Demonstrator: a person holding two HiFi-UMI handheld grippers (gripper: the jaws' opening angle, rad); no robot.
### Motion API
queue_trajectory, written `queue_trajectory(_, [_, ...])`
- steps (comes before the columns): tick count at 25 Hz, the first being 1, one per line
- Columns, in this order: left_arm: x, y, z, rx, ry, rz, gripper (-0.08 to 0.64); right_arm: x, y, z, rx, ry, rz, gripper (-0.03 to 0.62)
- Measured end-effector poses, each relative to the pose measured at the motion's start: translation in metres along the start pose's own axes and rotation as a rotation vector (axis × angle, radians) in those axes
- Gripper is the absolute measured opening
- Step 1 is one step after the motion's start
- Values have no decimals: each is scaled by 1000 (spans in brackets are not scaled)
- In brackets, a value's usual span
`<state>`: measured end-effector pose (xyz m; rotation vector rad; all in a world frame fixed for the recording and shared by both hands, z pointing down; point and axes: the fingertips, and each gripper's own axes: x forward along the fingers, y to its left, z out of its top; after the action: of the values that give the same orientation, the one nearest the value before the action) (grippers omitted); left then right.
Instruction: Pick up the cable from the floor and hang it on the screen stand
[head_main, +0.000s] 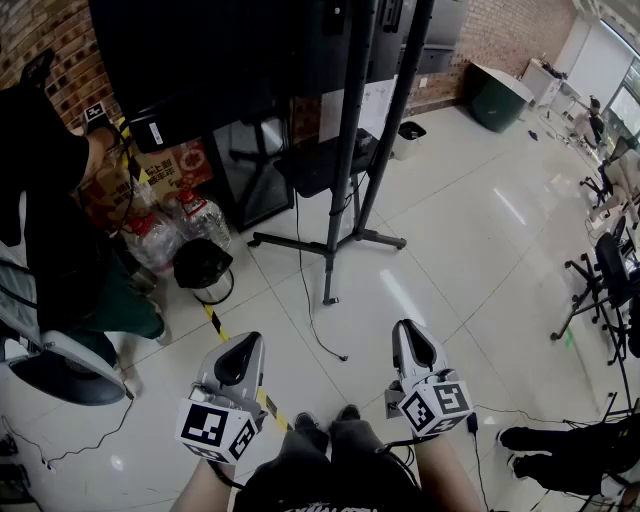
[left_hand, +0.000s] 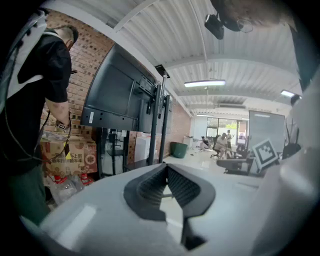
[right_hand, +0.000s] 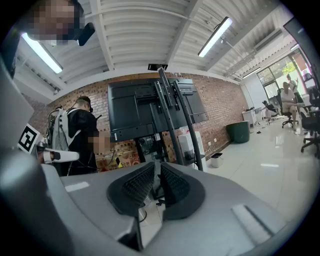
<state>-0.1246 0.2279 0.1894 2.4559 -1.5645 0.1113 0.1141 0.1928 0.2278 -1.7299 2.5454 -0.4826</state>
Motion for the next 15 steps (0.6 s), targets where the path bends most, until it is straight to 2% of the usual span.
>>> queue_trajectory(8, [48, -3, -7, 11, 18, -20, 5, 39, -25, -5, -10, -2, 19, 43])
queue_trajectory(12, [77, 3, -10, -1, 30, 7, 5, 69, -50, -8, 14, 15, 22, 43])
queue_trajectory(15, [100, 11, -14, -4, 64, 46, 5, 93, -63, -20, -2, 60, 59, 53])
